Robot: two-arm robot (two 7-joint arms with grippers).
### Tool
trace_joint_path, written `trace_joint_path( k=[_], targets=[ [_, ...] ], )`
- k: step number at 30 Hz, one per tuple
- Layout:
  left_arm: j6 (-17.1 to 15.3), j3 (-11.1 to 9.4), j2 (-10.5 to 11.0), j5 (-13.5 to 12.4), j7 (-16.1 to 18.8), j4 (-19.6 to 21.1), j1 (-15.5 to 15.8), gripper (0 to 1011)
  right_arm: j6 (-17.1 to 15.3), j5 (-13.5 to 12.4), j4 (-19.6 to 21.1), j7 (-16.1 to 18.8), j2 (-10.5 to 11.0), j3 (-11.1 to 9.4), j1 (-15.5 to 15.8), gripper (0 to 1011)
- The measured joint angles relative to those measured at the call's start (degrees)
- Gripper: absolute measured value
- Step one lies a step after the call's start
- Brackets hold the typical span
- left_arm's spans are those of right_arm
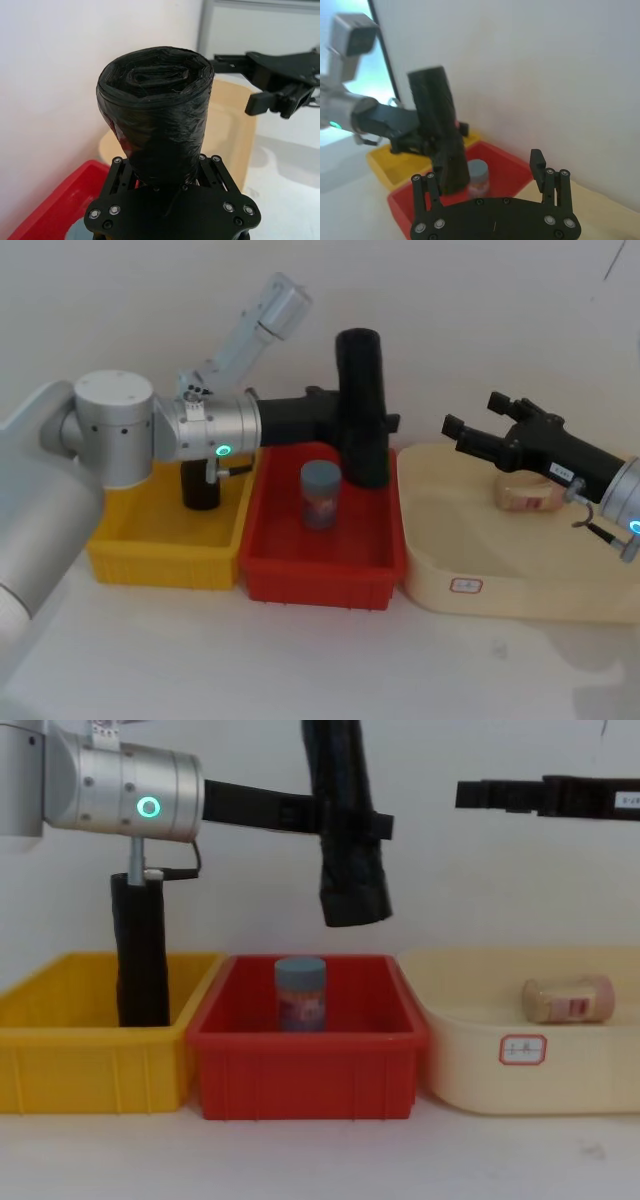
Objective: Pick up the garbage bag with the one hand and transfer it to the other hand.
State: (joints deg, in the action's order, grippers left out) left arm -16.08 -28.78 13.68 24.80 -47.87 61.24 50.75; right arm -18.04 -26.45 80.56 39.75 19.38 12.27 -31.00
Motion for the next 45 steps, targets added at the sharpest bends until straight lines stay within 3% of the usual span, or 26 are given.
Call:
trace_joint_path(
  k=[7, 15, 28, 36, 45],
  targets=[
    [2.6, -3.8, -1.8, -1.0, -5.8, -6.3, 3.9, 466, 0.8, -2.3, -0.2, 3.0, 0.5, -0.6, -0.2, 1001],
    [4.5, -6.6, -3.2, -2.1, -9.3, -10.8, 6.6, 466, 2.2, -3.1, 0.0, 5.8, 1.9, -0.2, -0.6, 1001],
    [5.8, -8.5, -4.1, -2.8, -11.5, -13.7, 8.3, 466, 3.3, 0.5, -0.1, 7.0, 4.4, 3.3, -2.0, 1001],
    [6.1, -8.9, -4.3, -2.9, -12.1, -14.5, 8.8, 466, 3.1, 2.8, -2.6, 6.9, 4.4, 6.1, -4.6, 1001],
    [6.3, -9.2, -4.5, -3.0, -12.5, -15.0, 9.1, 466, 2.8, 3.3, -5.5, 7.4, 3.6, 7.7, -7.0, 1001]
  ],
)
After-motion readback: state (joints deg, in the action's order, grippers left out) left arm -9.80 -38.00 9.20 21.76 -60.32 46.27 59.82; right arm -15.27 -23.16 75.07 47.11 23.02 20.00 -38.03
